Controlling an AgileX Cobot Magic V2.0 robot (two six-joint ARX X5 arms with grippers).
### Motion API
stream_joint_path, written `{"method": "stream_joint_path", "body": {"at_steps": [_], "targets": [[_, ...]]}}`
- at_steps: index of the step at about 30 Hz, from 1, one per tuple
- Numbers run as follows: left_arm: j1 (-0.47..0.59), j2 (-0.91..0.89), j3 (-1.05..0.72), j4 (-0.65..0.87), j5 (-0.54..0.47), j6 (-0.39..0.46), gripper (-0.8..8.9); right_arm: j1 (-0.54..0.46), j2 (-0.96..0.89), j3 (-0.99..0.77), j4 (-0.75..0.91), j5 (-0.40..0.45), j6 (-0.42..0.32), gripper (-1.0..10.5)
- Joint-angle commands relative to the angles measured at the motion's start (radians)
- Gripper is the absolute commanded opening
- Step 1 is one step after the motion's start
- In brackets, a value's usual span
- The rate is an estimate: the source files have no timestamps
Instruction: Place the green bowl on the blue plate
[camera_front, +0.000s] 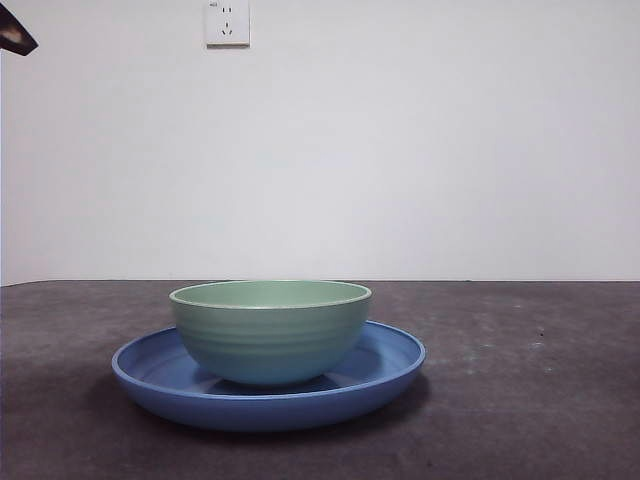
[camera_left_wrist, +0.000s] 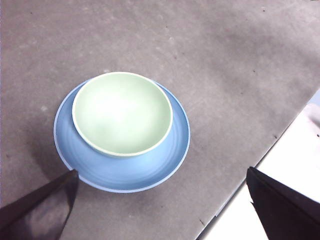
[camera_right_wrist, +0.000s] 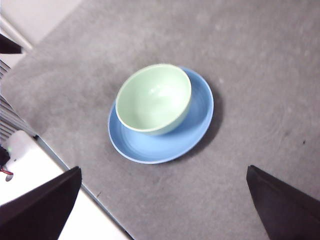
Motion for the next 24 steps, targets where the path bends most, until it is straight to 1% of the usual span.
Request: {"method": "stream_joint_path", "body": {"at_steps": [1, 8, 10, 11, 12, 13, 14, 15, 16, 18, 24], "targets": [[-0.008, 0.005, 0.013, 0.026, 0.002, 0.000, 5.63, 0.006, -0.019, 0.019, 0.004, 0.001, -0.015, 6.9], [-0.008, 0.005, 0.013, 0.049, 0.002, 0.000, 5.60, 0.006, -0.035, 0.019, 0.004, 0.002, -0.012, 6.8], [-0.008, 0.005, 0.013, 0.048, 0.002, 0.000, 5.34, 0.006, -0.035, 0.019, 0.004, 0.002, -0.010, 6.8], [-0.008, 0.005, 0.013, 0.047, 0.002, 0.000, 4.62, 0.006, -0.035, 0.019, 0.004, 0.002, -0.008, 6.2], [-0.008, 0.005, 0.013, 0.042, 0.002, -0.003, 3.02, 0.006, -0.035, 0.019, 0.003, 0.001, -0.005, 4.5], [-0.009, 0.005, 0.013, 0.038, 0.002, -0.004, 1.00, 0.006, -0.035, 0.019, 0.003, 0.000, -0.005, 2.3], [-0.009, 0.005, 0.013, 0.032, 0.002, -0.007, 0.10, 0.006, -0.035, 0.019, -0.001, -0.003, -0.005, -0.2], [-0.009, 0.005, 0.013, 0.032, 0.002, -0.007, 0.27, 0.006, -0.035, 0.019, -0.002, -0.005, -0.007, 0.3], [-0.009, 0.006, 0.013, 0.032, 0.002, -0.010, 0.06, 0.006, -0.035, 0.019, -0.001, -0.006, -0.007, 0.4], [-0.009, 0.005, 0.013, 0.032, 0.002, -0.026, 0.06, 0.006, -0.035, 0.019, 0.000, -0.006, -0.006, 0.4], [-0.009, 0.005, 0.013, 0.032, 0.002, -0.026, 0.06, 0.006, -0.035, 0.019, 0.014, -0.005, -0.008, 0.4]]}}
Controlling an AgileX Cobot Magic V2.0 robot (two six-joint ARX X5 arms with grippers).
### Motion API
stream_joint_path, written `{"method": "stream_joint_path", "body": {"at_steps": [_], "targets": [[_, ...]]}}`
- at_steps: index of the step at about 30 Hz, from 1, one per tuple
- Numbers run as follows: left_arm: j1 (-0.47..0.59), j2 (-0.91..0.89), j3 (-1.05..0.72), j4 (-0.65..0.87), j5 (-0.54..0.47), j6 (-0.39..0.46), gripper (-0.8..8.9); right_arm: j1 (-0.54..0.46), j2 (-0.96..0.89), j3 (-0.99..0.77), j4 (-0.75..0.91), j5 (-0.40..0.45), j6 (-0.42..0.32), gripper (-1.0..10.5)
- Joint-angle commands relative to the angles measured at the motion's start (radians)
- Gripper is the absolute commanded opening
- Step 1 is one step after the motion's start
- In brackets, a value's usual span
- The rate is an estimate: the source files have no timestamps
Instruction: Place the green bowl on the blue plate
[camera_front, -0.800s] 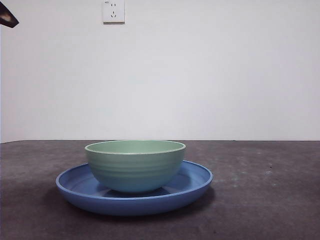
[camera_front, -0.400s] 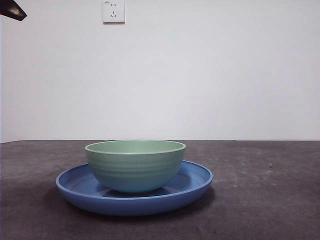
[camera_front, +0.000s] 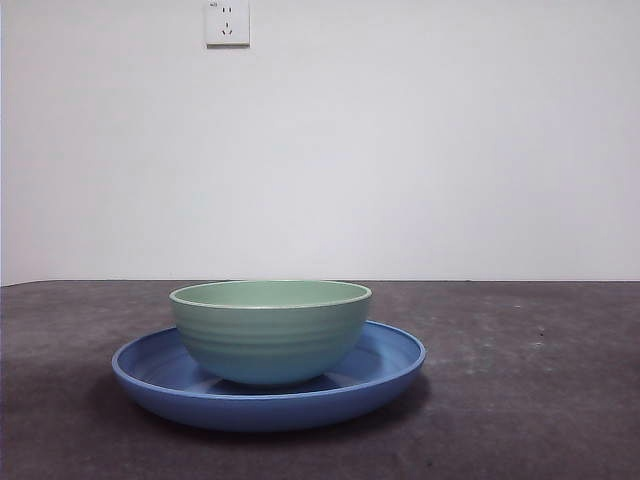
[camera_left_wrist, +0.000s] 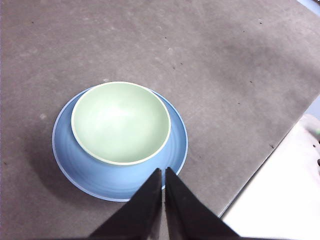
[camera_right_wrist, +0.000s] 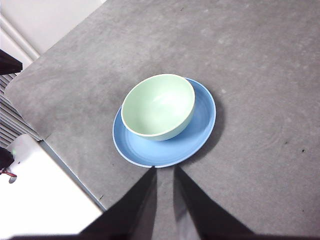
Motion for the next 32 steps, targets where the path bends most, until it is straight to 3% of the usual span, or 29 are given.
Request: {"method": "stream_joint_path", "body": {"at_steps": [1, 5, 16, 21, 26, 32], "targets": [[-0.009, 0.005, 0.013, 0.006, 0.002, -0.003, 0.06, 0.006, 0.003, 0.019, 0.018, -0.002, -0.005, 0.4], [-0.009, 0.005, 0.013, 0.006, 0.002, -0.003, 0.06, 0.006, 0.003, 0.019, 0.023, -0.008, 0.026, 0.4], [0.036, -0.020, 0.012, 0.006, 0.002, -0.003, 0.06, 0.006, 0.003, 0.019, 0.023, -0.005, 0.024, 0.4], [0.235, -0.082, -0.084, 0.107, 0.003, -0.003, 0.06, 0.006, 0.003, 0.019, 0.023, -0.005, 0.024, 0.4], [0.480, -0.274, -0.303, 0.272, 0.002, -0.003, 0.06, 0.006, 0.003, 0.019, 0.023, -0.005, 0.024, 0.4], [0.656, -0.494, -0.507, 0.292, 0.001, 0.011, 0.06, 0.006, 0.003, 0.019, 0.023, -0.005, 0.025, 0.4]]}}
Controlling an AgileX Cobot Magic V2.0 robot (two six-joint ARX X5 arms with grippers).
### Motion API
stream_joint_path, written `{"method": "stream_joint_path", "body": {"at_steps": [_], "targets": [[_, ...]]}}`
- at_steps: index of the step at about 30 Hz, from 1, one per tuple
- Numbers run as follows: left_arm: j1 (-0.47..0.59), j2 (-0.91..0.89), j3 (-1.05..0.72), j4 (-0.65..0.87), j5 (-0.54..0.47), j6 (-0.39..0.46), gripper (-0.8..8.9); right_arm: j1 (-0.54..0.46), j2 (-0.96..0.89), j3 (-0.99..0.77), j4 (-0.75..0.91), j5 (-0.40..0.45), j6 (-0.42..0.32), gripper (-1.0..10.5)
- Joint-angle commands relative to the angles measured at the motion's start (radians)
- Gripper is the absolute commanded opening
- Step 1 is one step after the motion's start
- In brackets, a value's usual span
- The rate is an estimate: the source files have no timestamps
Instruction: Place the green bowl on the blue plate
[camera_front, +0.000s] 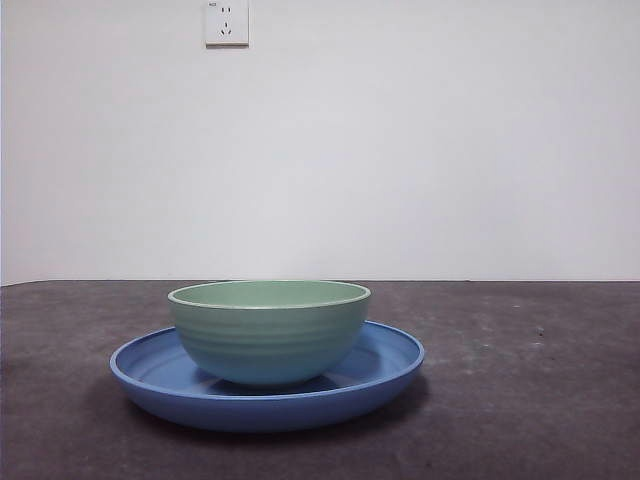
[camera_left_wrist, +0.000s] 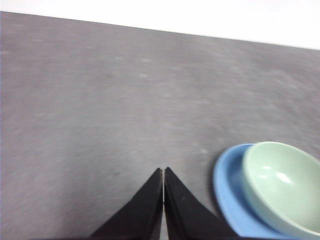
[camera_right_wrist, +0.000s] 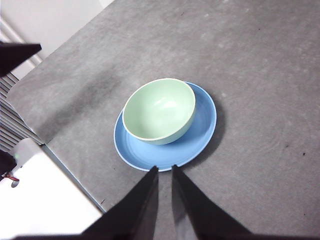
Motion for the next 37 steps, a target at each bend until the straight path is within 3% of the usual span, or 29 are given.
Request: {"method": "stream_joint_path", "body": {"at_steps": [1, 8, 14, 20, 37], "targets": [[0.051, -0.064, -0.076, 0.026, 0.001, 0.028, 0.06, 0.006, 0.003, 0.019, 0.010, -0.002, 0.013, 0.4], [0.153, -0.161, -0.260, 0.147, -0.003, 0.050, 0.06, 0.006, 0.003, 0.019, 0.010, -0.002, 0.013, 0.4], [0.158, -0.227, -0.338, 0.171, -0.057, 0.051, 0.06, 0.006, 0.003, 0.019, 0.010, -0.002, 0.013, 0.4], [0.145, -0.227, -0.376, 0.282, -0.062, 0.104, 0.06, 0.006, 0.003, 0.019, 0.010, 0.000, 0.013, 0.4], [0.112, -0.227, -0.376, 0.285, -0.061, 0.103, 0.06, 0.006, 0.003, 0.019, 0.010, 0.000, 0.013, 0.4]]}}
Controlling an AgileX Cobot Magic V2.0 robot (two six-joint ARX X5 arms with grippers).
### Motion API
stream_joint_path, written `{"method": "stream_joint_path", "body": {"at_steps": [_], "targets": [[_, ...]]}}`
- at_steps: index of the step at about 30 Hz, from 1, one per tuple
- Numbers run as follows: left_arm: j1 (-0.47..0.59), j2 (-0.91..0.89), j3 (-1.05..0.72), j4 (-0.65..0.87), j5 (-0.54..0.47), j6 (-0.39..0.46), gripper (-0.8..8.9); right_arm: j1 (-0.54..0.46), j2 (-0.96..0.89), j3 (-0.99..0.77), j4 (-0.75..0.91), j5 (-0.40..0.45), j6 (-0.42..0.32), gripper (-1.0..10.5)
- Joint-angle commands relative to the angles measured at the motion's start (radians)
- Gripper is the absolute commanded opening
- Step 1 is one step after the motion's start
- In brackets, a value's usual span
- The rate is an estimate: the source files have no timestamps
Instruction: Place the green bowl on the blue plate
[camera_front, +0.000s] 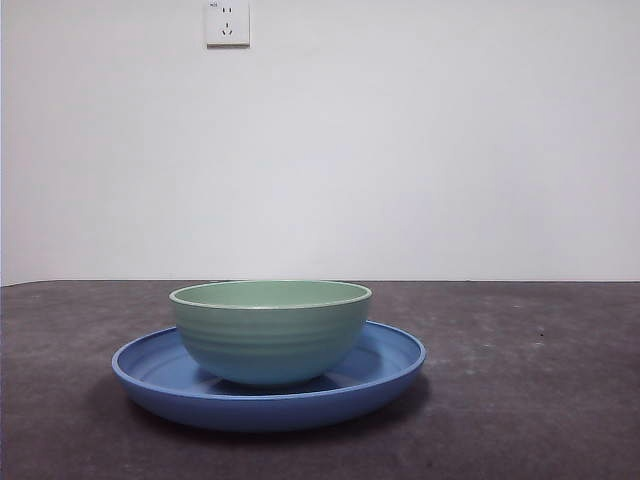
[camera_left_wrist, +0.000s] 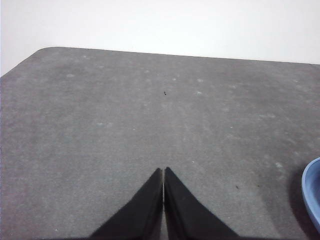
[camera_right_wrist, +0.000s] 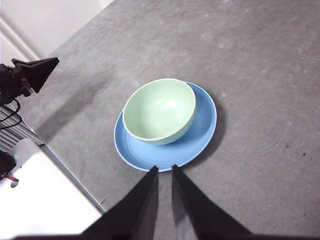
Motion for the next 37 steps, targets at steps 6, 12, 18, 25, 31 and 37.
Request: {"method": "stream_joint_path", "body": {"at_steps": [6, 12, 18, 25, 31, 37], "targets": [[0.000, -0.002, -0.021, -0.007, -0.001, 0.019, 0.06, 0.006, 0.003, 0.019, 0.010, 0.000, 0.013, 0.4], [0.000, -0.002, -0.021, -0.007, -0.001, 0.019, 0.06, 0.006, -0.001, 0.018, 0.010, 0.000, 0.002, 0.4], [0.000, -0.002, -0.021, -0.008, -0.001, 0.019, 0.06, -0.110, -0.135, -0.047, 0.093, 0.003, -0.088, 0.4], [0.000, -0.002, -0.021, -0.008, -0.001, 0.019, 0.06, -0.282, -0.385, -0.345, 0.375, 0.171, -0.195, 0.4], [0.000, -0.002, -0.021, -0.008, -0.001, 0.019, 0.06, -0.333, -0.501, -0.601, 0.521, 0.271, -0.204, 0.4], [0.000, -0.002, -0.020, -0.008, -0.001, 0.019, 0.06, -0.352, -0.527, -0.779, 0.627, 0.270, -0.203, 0.4]]}}
